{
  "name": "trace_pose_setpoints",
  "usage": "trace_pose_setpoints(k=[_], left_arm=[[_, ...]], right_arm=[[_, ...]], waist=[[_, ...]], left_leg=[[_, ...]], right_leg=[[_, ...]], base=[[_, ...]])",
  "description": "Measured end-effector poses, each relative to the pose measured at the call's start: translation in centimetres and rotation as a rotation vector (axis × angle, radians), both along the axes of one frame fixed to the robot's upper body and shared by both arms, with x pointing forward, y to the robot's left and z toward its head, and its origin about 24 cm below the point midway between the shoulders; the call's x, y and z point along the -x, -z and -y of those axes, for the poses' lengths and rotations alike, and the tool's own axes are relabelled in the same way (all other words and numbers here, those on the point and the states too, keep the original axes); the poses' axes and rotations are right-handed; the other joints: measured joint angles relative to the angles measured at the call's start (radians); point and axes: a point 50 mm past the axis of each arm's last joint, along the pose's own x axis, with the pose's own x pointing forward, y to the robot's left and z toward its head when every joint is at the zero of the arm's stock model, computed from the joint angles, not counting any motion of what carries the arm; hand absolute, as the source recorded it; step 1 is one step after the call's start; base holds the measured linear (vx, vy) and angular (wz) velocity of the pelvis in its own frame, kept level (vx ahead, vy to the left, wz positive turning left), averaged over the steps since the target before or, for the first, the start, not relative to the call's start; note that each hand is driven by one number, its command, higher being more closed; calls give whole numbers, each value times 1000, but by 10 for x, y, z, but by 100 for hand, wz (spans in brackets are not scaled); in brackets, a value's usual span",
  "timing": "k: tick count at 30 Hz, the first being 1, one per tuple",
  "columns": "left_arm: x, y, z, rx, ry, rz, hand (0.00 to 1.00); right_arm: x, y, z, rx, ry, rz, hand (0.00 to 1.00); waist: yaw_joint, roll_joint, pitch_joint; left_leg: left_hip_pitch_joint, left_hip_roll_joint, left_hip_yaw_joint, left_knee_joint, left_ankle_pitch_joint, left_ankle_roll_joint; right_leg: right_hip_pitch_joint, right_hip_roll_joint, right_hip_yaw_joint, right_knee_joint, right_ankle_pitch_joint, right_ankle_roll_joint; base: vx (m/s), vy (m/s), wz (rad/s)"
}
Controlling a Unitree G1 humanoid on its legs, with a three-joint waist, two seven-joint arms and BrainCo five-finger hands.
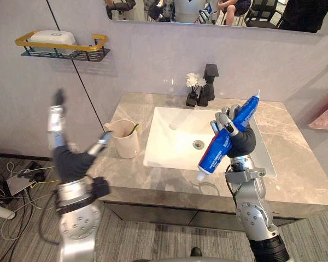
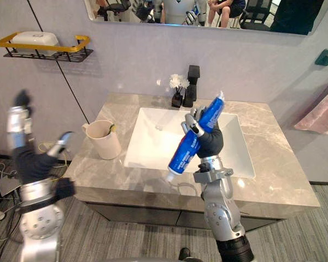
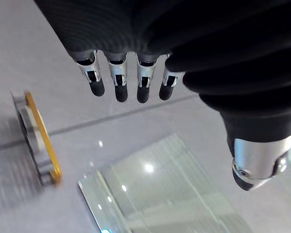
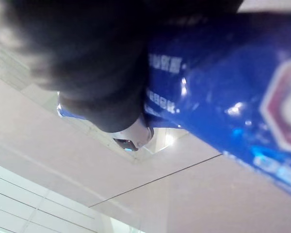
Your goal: Organize washtable
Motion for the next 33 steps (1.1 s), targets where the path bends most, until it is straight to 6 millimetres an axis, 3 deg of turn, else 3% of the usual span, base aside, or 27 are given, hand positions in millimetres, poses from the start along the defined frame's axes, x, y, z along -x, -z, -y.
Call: trace_pose_setpoints(k=[4, 8, 12, 13, 19, 22, 28, 33], left_arm=[[8, 36, -25, 124, -125, -142, 0], [9, 67, -37, 230, -153, -258, 0], [17, 115, -45, 390, -191, -429, 0], [21, 136, -45, 458, -191, -509, 0], [42, 202, -33, 626, -190, -795, 0], [49, 225, -20, 677, -147, -908, 0], [57, 255, 5, 741, -59, -1075, 0], [53, 268, 22, 754, 29, -1163, 0]], right_arm=[[0, -1, 7, 0, 29, 4, 100], [-1, -1, 14, -4, 65, 2, 100], [-1, 1, 16, -11, 82, -12, 100], [0, 3, 16, -17, 85, -21, 100], [1, 8, 18, -30, 101, -44, 100], [1, 8, 20, -35, 115, -42, 100], [0, 12, 20, -58, 136, -62, 100], [-2, 17, 20, -41, 146, -82, 100]], waist=[[13, 16, -11], [30, 21, -14], [29, 20, -15], [29, 19, -16], [28, 15, -18], [29, 14, -18], [28, 8, -22], [28, 4, -24]], left_leg=[[-2, 0, -1, 1, 3, 1], [-4, 0, -5, 0, 3, 1], [-4, 0, -5, 1, 3, 1], [-5, 0, -6, 0, 3, 1], [-6, 1, -8, 0, 3, 1], [-7, 0, -13, 1, 4, 0], [-10, -1, -25, 2, 6, -1], [-12, -1, -29, 2, 7, -2]], right_leg=[[-2, -1, -4, 2, -2, 0], [-3, -1, -9, 4, -3, 0], [-3, -2, -10, 3, -3, 0], [-3, -2, -10, 3, -3, 0], [-3, -2, -11, 0, -3, -1], [-3, -2, -15, 0, -3, -1], [-3, -2, -21, 0, -4, -1], [-3, -3, -27, 0, -4, -1]], base=[[0, 0, 0], [-9, 4, 2], [0, 0, 0], [0, 0, 0], [0, 0, 0], [0, 0, 2], [-6, 1, 2], [-15, 4, 4]])
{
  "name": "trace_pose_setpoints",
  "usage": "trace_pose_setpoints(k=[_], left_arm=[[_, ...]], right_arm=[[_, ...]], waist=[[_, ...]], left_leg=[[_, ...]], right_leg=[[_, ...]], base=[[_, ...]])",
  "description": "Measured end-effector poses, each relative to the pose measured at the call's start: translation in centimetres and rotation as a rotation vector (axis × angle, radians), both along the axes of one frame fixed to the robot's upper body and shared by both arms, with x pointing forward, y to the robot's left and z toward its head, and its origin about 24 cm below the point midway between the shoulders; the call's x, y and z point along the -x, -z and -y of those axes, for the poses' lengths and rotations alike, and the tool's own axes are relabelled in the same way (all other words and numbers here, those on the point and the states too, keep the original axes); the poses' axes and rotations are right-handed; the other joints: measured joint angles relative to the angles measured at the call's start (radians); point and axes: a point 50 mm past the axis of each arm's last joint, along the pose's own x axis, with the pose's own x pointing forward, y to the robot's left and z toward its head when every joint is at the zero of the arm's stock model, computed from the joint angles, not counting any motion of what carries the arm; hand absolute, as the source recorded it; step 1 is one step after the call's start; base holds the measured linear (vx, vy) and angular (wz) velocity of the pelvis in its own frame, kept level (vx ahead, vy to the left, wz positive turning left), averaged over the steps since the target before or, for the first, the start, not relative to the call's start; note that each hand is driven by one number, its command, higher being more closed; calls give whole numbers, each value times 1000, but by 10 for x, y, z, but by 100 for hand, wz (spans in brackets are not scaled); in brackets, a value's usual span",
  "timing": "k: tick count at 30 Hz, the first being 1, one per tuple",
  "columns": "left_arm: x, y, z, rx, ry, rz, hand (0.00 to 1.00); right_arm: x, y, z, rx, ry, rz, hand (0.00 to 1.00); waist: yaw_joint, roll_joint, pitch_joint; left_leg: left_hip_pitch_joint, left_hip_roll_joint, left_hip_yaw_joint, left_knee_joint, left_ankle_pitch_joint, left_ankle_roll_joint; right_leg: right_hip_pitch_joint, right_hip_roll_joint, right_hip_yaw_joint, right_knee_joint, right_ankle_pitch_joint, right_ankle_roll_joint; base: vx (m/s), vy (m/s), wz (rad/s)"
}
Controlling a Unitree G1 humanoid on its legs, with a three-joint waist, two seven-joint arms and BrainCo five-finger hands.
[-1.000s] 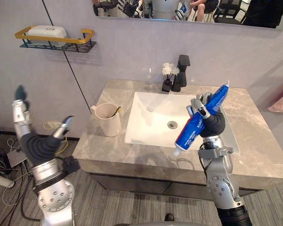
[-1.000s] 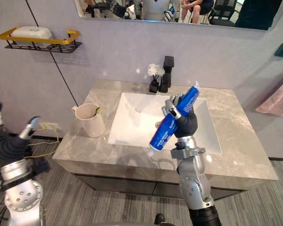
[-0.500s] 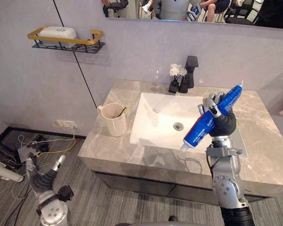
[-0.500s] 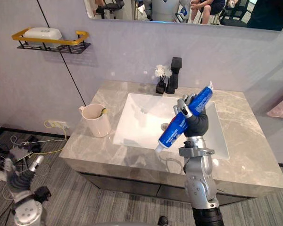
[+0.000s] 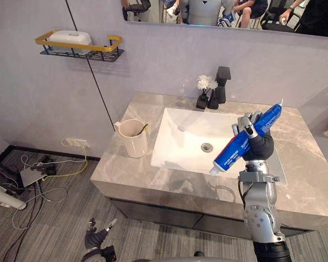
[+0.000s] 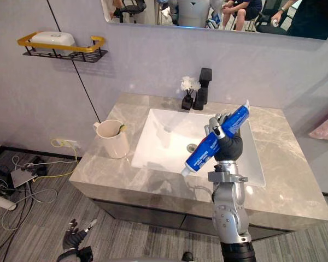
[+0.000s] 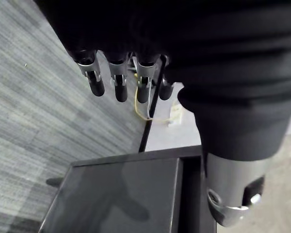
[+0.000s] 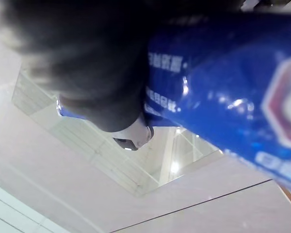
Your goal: Organize washtable
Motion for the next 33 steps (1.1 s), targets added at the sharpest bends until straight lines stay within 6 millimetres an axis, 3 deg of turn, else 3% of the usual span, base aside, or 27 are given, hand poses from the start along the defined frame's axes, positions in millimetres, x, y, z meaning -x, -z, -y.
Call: trace_pose_setpoints(k=[8, 17, 27, 33], left_arm=[[1, 11, 18, 46, 83, -63, 0], [2, 14, 20, 51, 95, -82, 0], [0, 15, 26, 33, 219, -95, 0], [-6, 13, 27, 26, 271, -71, 0]], right_arm=[[0, 0, 0, 7, 4, -1, 100], [-1, -2, 0, 18, 24, 3, 100], [-20, -52, -14, 114, 28, 201, 100], [-32, -77, -34, 241, 19, 293, 100]], waist=[[0, -2, 1], [1, -8, 3], [5, -23, 10], [27, -32, 16]], left_leg=[[0, 0, 0, 0, 0, 0], [0, 0, -2, 0, 0, 0], [-10, 2, -21, -1, 4, -5], [-13, 3, -27, -2, 8, -7]], right_leg=[[0, 0, 0, 0, 0, 0], [0, 0, 0, 0, -1, 1], [0, 1, -10, 0, -1, 1], [0, 2, -14, 2, -1, 0]], base=[[0, 0, 0], [0, 0, 0], [-10, 3, 5], [-7, 3, 2]])
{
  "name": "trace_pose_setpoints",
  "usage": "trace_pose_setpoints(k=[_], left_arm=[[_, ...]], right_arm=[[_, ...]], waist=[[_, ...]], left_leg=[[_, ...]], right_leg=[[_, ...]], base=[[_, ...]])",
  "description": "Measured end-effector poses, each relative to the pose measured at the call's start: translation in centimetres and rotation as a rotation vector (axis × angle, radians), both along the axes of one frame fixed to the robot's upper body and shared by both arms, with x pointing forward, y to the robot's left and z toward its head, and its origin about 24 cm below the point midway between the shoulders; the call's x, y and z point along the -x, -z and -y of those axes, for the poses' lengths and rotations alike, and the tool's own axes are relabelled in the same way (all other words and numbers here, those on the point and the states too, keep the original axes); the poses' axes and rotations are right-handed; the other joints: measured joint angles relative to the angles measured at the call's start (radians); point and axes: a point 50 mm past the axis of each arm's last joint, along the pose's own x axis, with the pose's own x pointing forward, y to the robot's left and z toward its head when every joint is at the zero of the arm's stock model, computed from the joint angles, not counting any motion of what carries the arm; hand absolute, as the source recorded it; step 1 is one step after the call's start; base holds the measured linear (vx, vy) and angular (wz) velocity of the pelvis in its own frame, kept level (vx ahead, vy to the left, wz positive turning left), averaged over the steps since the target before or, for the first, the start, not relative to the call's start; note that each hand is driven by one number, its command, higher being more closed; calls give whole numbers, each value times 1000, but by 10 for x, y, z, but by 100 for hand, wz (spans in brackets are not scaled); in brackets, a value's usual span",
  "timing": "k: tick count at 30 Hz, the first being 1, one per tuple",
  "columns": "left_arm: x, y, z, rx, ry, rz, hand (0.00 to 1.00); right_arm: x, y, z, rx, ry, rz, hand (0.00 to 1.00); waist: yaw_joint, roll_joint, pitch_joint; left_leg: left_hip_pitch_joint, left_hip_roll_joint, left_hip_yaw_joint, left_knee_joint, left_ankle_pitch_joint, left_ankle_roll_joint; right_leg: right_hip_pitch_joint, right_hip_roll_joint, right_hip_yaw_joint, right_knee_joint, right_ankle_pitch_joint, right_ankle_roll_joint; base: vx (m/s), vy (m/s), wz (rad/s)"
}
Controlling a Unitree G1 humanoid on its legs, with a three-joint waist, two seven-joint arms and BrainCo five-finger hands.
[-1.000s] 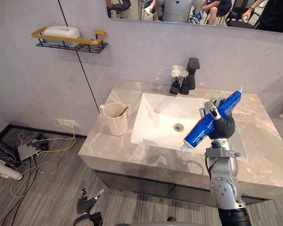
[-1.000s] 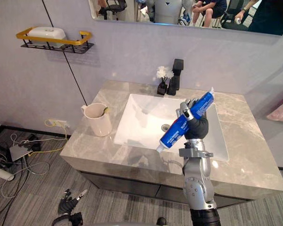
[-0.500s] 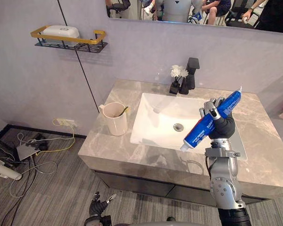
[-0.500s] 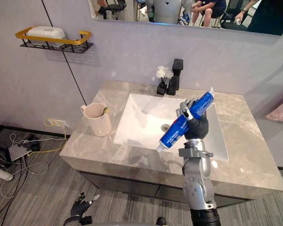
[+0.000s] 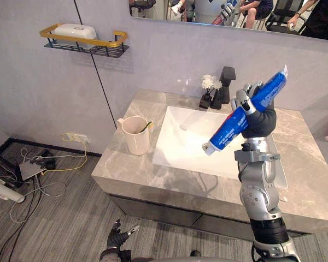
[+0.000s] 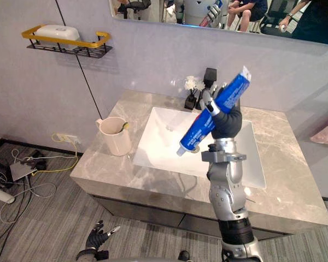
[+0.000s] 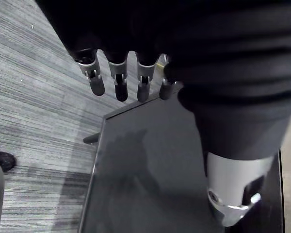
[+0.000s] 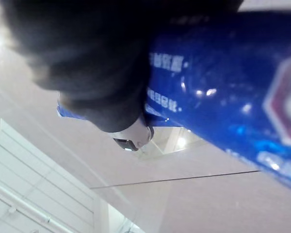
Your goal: Organize washtable
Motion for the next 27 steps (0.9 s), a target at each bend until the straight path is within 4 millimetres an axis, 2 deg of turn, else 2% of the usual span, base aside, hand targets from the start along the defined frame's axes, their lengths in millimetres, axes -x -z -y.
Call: trace_pose_setpoints(k=[4, 8, 10, 15, 21, 24, 27], left_arm=[[-3, -1, 1, -6, 43, 8, 0], [-5, -2, 2, -7, 48, 15, 0], [-10, -3, 4, -6, 62, 25, 0], [-13, -5, 2, -18, 92, 47, 0], [-18, -7, 5, -16, 108, 62, 0], [-22, -8, 6, -22, 137, 72, 0], [-24, -9, 7, -18, 140, 80, 0]], right_arm=[[-11, -16, -19, 69, -8, 45, 100], [-15, -26, -31, 116, 1, 79, 100], [-21, -31, -34, 143, 25, 88, 100], [-31, -44, -50, 206, 16, 121, 100], [-41, -61, -56, 234, 42, 150, 100], [-45, -70, -62, 271, 40, 172, 100], [-50, -78, -66, 287, 44, 178, 100]], waist=[[3, -4, 2], [6, -9, 6], [29, -11, 10], [30, -23, 19], [55, -24, 28], [54, -26, 42], [72, -26, 42]], left_leg=[[-6, 0, -9, -3, 6, 1], [-10, -1, -28, -14, 21, 1], [-13, 0, -30, -14, 22, 0], [-22, 0, -50, -15, 28, -3], [-34, 0, -60, -16, 29, -5], [-41, 1, -78, -16, 33, -9], [-58, 3, -81, -15, 37, -10]], right_leg=[[-2, -1, -7, 2, 0, 0], [-5, -2, -18, 2, 0, 0], [-6, -1, -19, 2, 0, 0], [-6, -2, -25, 2, -2, 0], [-10, -2, -35, 2, -9, 1], [-11, -1, -51, 2, -13, -1], [-27, 0, -54, 2, -14, -2]], base=[[-13, 13, 7], [-2, 10, 16], [-18, 7, 4], [-18, 9, 11], [-7, 10, 6], [13, 5, 16], [33, 10, 6]])
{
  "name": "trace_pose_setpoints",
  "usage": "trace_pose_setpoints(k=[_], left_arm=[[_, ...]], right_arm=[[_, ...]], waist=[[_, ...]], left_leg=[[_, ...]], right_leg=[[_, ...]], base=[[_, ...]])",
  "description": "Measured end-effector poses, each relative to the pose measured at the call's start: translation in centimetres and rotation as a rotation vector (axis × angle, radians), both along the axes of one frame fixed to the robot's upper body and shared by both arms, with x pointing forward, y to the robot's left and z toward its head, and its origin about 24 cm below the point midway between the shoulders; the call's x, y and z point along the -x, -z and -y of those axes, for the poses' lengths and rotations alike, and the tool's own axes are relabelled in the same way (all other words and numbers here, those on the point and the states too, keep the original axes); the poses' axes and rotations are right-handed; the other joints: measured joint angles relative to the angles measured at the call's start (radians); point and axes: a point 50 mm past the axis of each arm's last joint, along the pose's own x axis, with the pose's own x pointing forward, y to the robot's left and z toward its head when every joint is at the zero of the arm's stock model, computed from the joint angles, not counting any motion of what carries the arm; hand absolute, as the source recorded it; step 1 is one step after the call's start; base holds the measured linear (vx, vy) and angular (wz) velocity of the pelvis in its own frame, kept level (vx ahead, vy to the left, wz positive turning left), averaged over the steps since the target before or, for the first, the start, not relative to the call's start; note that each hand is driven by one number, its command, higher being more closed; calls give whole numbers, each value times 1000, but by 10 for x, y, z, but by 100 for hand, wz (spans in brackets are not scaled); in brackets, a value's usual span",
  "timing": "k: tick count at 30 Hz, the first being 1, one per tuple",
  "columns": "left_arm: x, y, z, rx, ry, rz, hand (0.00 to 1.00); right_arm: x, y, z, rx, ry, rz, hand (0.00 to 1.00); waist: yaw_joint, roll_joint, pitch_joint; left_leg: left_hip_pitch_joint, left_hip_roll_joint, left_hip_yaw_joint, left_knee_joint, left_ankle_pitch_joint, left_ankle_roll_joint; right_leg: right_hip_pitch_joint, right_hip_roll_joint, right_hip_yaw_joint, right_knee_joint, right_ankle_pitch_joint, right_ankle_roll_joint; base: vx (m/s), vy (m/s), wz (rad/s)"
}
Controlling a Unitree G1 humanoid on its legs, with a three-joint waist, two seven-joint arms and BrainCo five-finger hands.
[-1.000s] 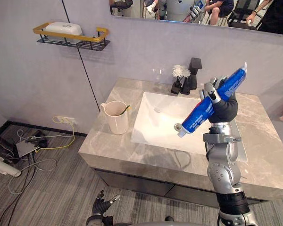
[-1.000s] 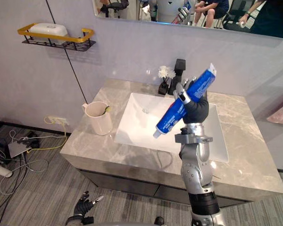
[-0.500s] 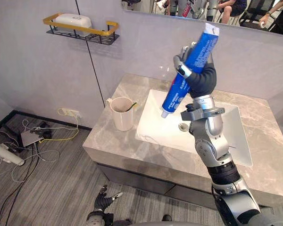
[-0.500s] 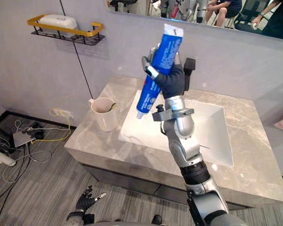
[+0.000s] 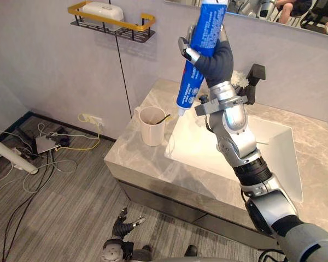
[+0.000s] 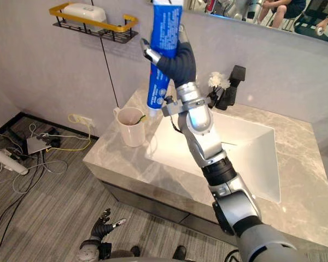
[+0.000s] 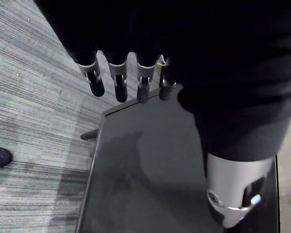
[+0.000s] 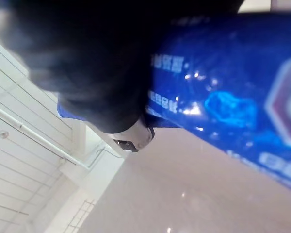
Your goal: Organize washtable
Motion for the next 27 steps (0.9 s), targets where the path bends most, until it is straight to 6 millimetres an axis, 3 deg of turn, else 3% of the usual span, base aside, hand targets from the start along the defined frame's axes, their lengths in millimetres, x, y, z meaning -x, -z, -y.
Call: trace_pose_setpoints(k=[14, 27], left_arm=[[-7, -3, 5, 0, 47, 27, 0], [-11, -4, 9, 2, 78, 33, 0]], right_arm=[[-28, -12, -12, 63, 34, -63, 100], [-40, 4, -16, 107, 54, -154, 100]], waist=[[30, 2, 27], [44, 8, 32]], left_leg=[[-24, -2, -25, 7, 0, 0], [-43, -2, -48, 14, 1, -2]], right_leg=[[-6, -4, -2, 0, -6, 2], [-17, -3, -23, 0, -10, 4]], base=[[6, 12, 6], [25, 12, 6]])
